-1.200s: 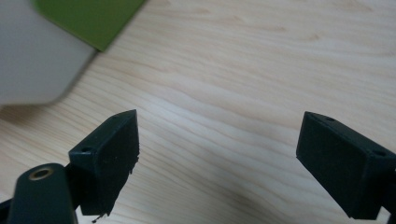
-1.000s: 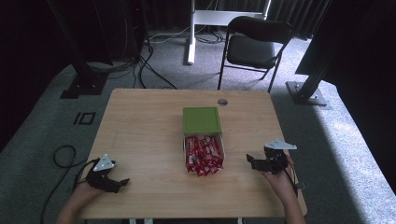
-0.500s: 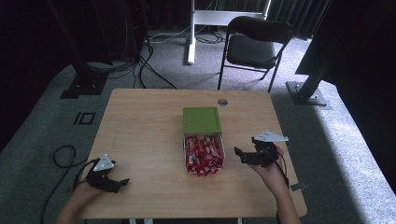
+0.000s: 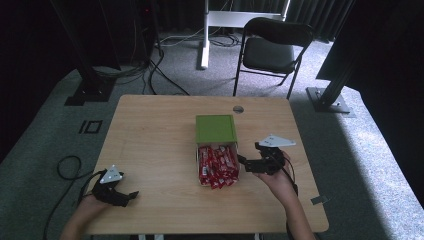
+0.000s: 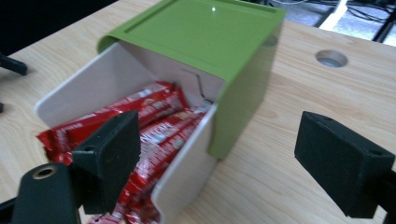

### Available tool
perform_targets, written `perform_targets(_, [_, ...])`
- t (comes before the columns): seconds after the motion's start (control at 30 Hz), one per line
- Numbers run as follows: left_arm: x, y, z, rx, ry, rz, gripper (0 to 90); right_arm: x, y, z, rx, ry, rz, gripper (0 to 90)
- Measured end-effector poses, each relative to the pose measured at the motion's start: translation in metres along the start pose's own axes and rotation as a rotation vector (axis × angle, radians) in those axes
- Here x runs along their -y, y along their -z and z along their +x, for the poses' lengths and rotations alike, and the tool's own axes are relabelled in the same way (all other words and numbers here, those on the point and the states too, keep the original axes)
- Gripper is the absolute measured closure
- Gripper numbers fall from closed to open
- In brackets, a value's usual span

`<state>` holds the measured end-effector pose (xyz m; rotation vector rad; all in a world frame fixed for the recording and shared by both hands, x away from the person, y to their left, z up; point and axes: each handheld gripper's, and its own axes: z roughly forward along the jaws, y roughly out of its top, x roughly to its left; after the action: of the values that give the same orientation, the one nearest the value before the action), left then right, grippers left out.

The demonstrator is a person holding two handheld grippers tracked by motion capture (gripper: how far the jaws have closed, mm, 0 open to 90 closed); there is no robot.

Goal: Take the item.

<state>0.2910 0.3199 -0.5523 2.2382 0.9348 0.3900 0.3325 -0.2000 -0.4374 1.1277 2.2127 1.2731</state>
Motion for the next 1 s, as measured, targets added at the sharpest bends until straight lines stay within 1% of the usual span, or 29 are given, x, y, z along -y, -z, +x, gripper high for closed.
perform_targets(0.1, [0.0,0.0,0.0,0.0,0.0,0.0,1.5,-0.004,-0.005,0.007,-0.016,0.021,0.007,14.5])
perform_targets(0.2, [0.0,0.0,0.0,0.0,-0.002,0.001,1.5,-0.006,-0.011,0.016,-0.047,0.037,0.016,15.3])
perform_targets(0.23, [0.0,0.0,0.0,0.0,0.0,0.0,1.5,-0.008,-0.014,0.021,-0.057,0.045,0.016,15.4])
perform_targets(0.27, [0.0,0.0,0.0,0.0,0.0,0.0,1.5,-0.009,-0.015,0.024,-0.069,0.05,0.019,15.3])
perform_targets(0.4, [0.0,0.0,0.0,0.0,0.0,0.0,1.5,-0.013,-0.021,0.036,-0.094,0.072,0.023,15.3])
perform_targets(0.43, [0.0,0.0,0.0,0.0,0.0,0.0,1.5,-0.013,-0.021,0.036,-0.094,0.072,0.023,15.3])
perform_targets(0.47, [0.0,0.0,0.0,0.0,-0.001,0.0,1.5,-0.014,-0.025,0.041,-0.11,0.076,0.032,15.3])
perform_targets(0.5, [0.0,0.0,0.0,0.0,-0.001,0.0,1.5,-0.014,-0.025,0.041,-0.11,0.076,0.032,15.3])
perform_targets(0.53, [0.0,0.0,0.0,0.0,-0.001,0.0,1.5,-0.015,-0.028,0.047,-0.116,0.084,0.032,15.4])
perform_targets(0.57, [0.0,0.0,0.0,0.0,-0.001,0.0,1.5,-0.015,-0.028,0.047,-0.116,0.084,0.032,15.4])
perform_targets(0.63, [0.0,0.0,0.0,0.0,-0.001,0.0,1.5,-0.015,-0.031,0.052,-0.132,0.09,0.037,15.5])
perform_targets(0.67, [0.0,0.0,0.0,0.0,-0.001,0.0,1.5,-0.015,-0.034,0.057,-0.147,0.101,0.046,20.2])
perform_targets(0.7, [0.0,0.0,0.0,0.0,-0.001,0.0,1.5,-0.014,-0.037,0.059,-0.156,0.104,0.052,20.2])
perform_targets(0.73, [0.0,0.0,0.0,0.0,-0.001,0.0,1.5,-0.014,-0.037,0.059,-0.156,0.104,0.052,20.2])
perform_targets(0.77, [0.0,0.0,0.0,0.0,-0.001,0.0,1.5,-0.012,-0.041,0.064,-0.152,0.123,0.075,20.2])
perform_targets(0.8, [0.0,0.0,0.0,0.0,0.0,0.0,1.5,-0.011,-0.043,0.065,-0.152,0.12,0.081,20.2])
perform_targets(0.87, [0.0,0.0,0.0,0.002,-0.002,0.0,1.5,-0.009,-0.045,0.067,-0.153,0.12,0.088,25.3])
perform_targets(0.9, [0.0,0.0,0.0,0.003,-0.002,-0.001,1.5,-0.008,-0.046,0.068,-0.145,0.121,0.091,25.4])
perform_targets(0.97, [0.0,0.0,0.0,0.003,-0.003,-0.001,1.5,-0.007,-0.048,0.068,-0.144,0.115,0.096,25.5])
perform_targets(1.0, [0.0,0.0,0.0,0.003,-0.002,-0.001,1.5,-0.006,-0.049,0.069,-0.142,0.114,0.103,29.4])
